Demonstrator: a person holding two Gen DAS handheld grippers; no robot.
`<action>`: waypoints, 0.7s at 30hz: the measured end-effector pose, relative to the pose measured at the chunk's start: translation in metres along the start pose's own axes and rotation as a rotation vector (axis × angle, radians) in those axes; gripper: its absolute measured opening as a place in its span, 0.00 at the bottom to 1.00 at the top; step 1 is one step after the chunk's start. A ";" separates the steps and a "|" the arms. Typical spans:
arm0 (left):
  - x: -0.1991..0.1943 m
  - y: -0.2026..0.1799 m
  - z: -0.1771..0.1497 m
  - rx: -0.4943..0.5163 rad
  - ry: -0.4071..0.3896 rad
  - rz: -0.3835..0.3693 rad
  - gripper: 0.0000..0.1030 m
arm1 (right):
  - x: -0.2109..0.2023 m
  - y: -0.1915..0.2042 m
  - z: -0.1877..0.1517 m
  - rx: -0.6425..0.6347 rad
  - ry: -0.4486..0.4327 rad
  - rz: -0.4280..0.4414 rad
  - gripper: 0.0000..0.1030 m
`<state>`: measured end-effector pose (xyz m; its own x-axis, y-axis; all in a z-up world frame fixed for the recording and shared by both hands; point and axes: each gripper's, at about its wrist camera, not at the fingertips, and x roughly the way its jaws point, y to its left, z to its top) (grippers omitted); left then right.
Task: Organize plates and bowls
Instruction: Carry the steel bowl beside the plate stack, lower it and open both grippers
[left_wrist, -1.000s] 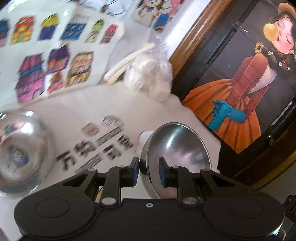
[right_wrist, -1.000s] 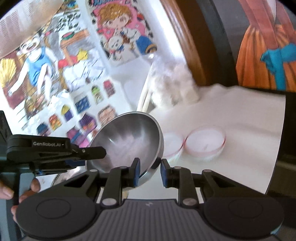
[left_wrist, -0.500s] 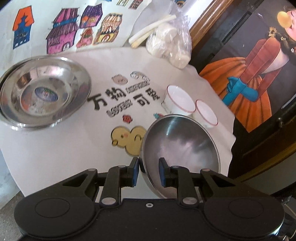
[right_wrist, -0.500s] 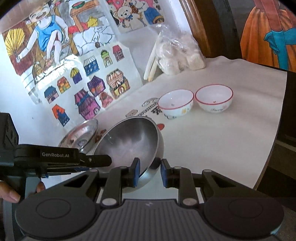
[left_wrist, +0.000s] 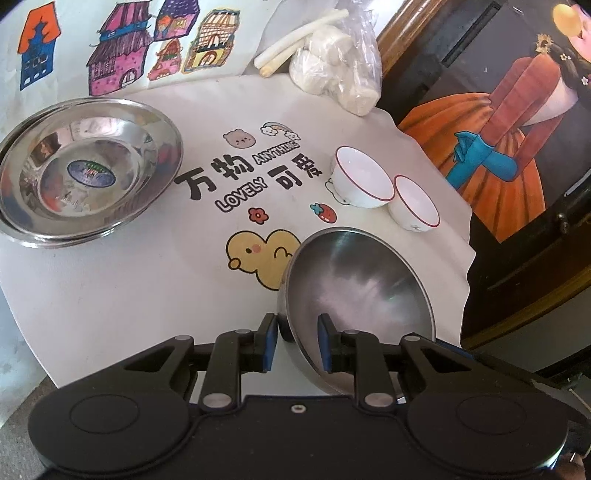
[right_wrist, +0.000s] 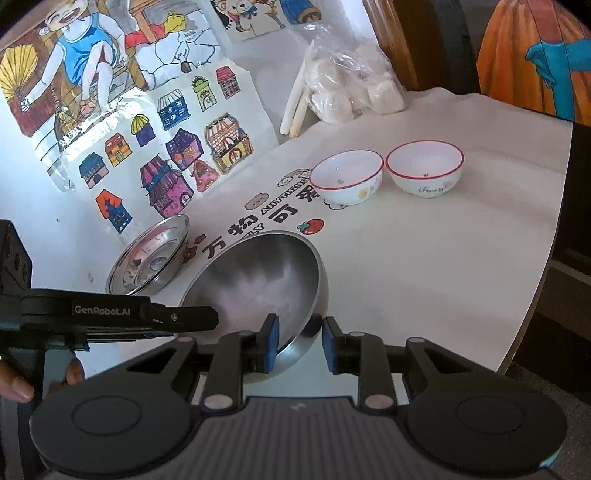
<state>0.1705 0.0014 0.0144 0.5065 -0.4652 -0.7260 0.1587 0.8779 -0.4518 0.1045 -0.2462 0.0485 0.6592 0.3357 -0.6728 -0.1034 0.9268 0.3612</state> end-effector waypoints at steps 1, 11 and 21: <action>0.000 0.000 0.000 0.001 0.002 -0.002 0.24 | 0.001 -0.001 0.000 0.003 0.002 0.002 0.30; -0.003 0.002 0.004 0.005 -0.025 0.019 0.29 | 0.000 -0.008 0.005 0.022 -0.017 -0.004 0.35; -0.018 0.005 0.031 -0.004 -0.142 0.068 0.81 | -0.005 -0.024 0.021 0.057 -0.083 -0.019 0.64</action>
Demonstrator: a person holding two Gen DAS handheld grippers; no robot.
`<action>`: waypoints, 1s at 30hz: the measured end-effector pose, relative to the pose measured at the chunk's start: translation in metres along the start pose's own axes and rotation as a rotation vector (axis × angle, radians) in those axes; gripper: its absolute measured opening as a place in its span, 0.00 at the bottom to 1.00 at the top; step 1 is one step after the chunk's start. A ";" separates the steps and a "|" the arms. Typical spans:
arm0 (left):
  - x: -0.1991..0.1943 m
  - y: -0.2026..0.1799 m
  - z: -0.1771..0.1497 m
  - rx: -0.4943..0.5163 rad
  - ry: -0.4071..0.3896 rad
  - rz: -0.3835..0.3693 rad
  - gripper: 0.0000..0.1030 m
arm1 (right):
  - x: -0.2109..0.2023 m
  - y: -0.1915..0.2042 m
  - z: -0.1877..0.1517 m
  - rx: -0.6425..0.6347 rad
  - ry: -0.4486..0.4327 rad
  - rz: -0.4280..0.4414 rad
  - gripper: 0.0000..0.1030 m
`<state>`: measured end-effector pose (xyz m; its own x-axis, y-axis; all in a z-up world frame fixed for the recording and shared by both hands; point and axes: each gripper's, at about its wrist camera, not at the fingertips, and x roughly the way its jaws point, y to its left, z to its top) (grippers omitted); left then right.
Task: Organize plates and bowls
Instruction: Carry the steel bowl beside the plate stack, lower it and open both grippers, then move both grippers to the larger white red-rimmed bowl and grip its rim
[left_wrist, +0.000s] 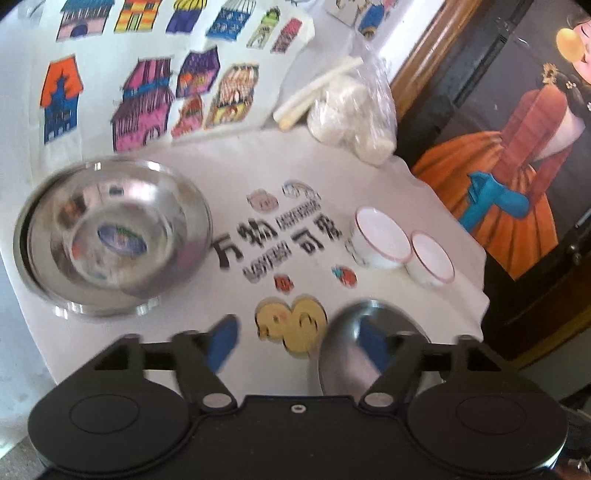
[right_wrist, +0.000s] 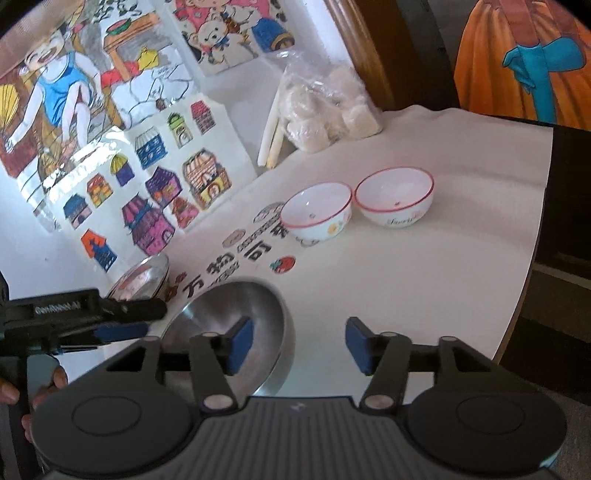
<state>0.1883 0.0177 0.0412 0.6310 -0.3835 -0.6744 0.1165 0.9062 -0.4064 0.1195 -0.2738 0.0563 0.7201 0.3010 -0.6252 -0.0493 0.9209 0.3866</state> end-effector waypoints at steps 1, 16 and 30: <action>0.001 -0.001 0.006 0.006 -0.010 0.008 0.83 | 0.001 -0.002 0.002 0.003 -0.006 -0.001 0.69; 0.072 -0.046 0.088 0.203 0.001 0.107 0.99 | 0.047 -0.037 0.057 0.173 -0.004 0.058 1.00; 0.149 -0.054 0.100 0.201 0.076 0.058 0.99 | 0.104 -0.058 0.070 0.325 0.007 0.077 0.80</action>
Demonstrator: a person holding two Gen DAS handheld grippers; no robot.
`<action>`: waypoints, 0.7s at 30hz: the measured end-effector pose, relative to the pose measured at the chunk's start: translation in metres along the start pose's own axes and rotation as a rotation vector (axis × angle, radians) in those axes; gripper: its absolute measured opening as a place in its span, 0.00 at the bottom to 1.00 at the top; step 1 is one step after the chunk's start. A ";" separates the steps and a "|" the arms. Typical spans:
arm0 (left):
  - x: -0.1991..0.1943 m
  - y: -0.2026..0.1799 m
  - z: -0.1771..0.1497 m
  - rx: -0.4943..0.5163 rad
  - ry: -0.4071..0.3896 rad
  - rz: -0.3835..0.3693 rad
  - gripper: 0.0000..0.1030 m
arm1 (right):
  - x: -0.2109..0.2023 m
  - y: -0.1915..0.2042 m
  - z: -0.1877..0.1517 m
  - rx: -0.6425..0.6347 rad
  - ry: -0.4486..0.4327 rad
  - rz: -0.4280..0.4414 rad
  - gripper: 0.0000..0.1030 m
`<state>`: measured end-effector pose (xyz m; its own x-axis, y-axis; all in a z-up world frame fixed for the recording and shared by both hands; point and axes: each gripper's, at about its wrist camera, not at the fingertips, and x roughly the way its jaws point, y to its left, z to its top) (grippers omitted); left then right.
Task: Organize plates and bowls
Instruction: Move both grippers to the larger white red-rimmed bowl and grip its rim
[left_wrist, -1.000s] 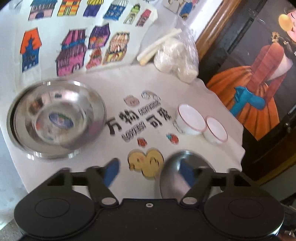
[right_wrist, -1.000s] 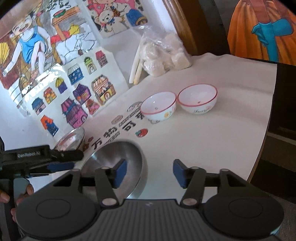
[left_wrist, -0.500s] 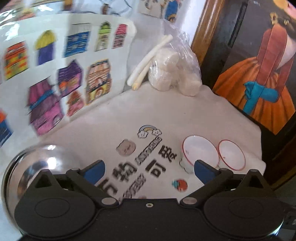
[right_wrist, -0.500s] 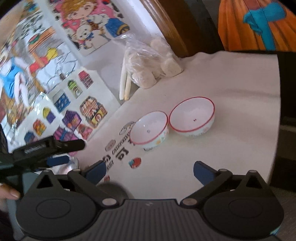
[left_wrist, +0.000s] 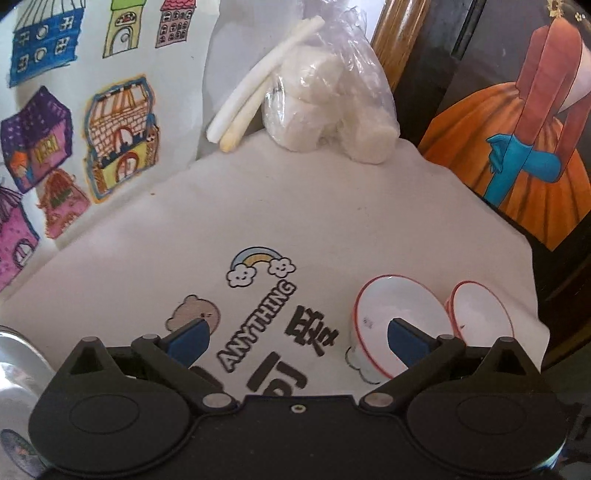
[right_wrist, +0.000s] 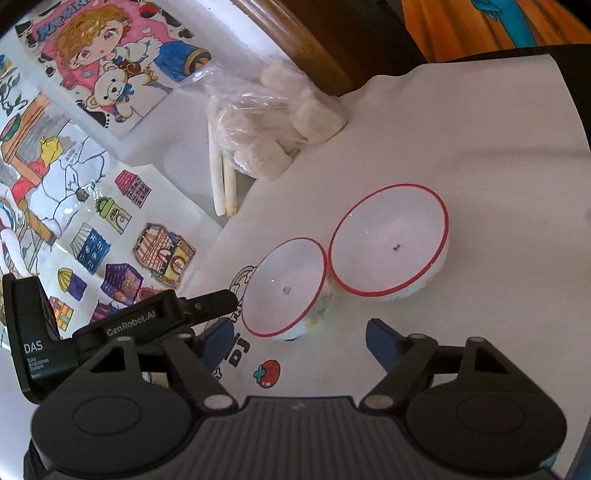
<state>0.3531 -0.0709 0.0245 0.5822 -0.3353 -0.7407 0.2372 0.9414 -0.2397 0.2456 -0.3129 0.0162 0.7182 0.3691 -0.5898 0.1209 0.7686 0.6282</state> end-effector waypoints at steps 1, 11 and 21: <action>0.002 -0.001 0.001 0.002 0.000 -0.003 0.99 | 0.000 -0.001 0.000 0.005 -0.004 -0.001 0.79; 0.019 -0.012 0.004 -0.013 0.003 -0.048 0.92 | 0.014 -0.005 0.002 0.034 -0.009 -0.024 0.58; 0.027 -0.011 0.002 -0.039 0.027 -0.109 0.51 | 0.023 0.000 0.000 0.025 -0.013 -0.035 0.31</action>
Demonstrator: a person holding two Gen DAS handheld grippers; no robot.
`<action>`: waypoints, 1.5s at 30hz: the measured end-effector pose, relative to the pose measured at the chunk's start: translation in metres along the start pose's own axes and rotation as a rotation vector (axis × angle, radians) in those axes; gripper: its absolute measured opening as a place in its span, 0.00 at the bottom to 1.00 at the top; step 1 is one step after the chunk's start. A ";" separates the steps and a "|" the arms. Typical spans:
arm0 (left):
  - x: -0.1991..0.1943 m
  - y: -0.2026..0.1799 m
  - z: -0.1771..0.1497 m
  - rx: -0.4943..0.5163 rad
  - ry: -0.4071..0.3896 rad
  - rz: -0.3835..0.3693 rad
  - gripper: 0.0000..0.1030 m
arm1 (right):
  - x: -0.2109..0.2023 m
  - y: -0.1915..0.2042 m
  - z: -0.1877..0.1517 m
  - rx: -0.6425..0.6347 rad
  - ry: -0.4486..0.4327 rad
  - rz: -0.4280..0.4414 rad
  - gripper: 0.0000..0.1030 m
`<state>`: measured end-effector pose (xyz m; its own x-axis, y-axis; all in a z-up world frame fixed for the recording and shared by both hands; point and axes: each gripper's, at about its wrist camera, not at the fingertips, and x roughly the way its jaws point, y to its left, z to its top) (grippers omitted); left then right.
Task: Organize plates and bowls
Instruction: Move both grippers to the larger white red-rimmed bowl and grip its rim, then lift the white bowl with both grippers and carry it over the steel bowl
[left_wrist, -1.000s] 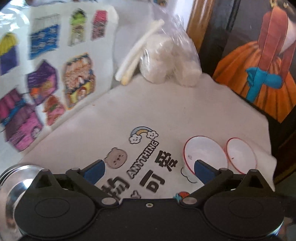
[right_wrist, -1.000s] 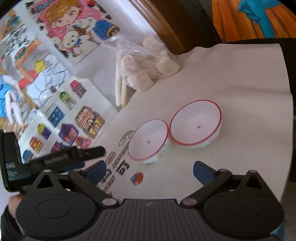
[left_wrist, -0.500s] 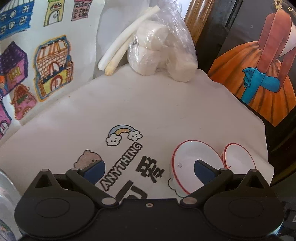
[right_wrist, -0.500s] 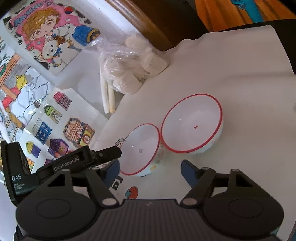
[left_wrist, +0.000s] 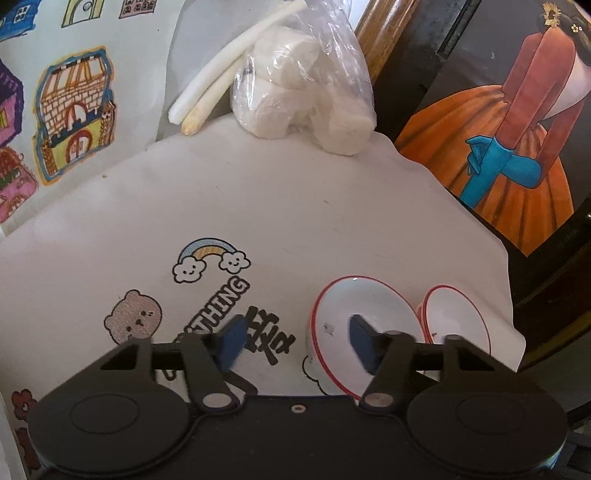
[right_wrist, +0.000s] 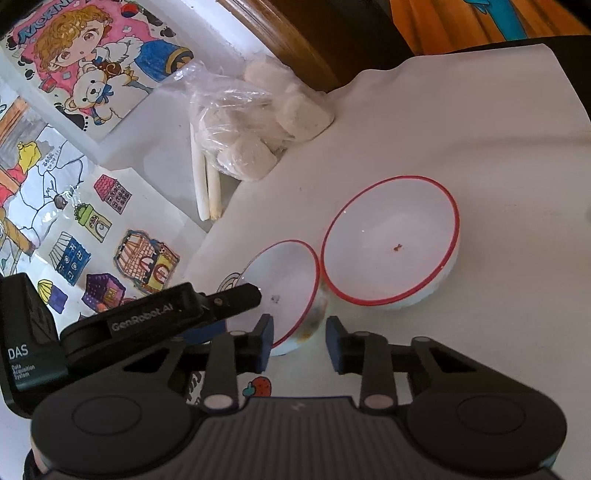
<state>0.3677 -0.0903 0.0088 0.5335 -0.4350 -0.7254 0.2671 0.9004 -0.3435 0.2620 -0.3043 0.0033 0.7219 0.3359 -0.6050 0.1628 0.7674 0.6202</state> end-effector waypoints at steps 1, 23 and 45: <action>0.001 0.000 0.000 -0.001 0.004 -0.010 0.48 | 0.000 0.001 0.000 -0.001 -0.001 0.001 0.30; -0.023 0.008 -0.007 -0.030 -0.004 -0.098 0.15 | -0.010 0.013 -0.007 -0.034 -0.027 0.038 0.26; -0.142 0.002 -0.073 0.047 -0.089 -0.127 0.15 | -0.101 0.054 -0.054 -0.265 0.015 0.141 0.26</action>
<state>0.2341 -0.0261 0.0674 0.5617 -0.5461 -0.6215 0.3730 0.8377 -0.3989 0.1617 -0.2675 0.0712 0.7147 0.4556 -0.5307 -0.1211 0.8279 0.5477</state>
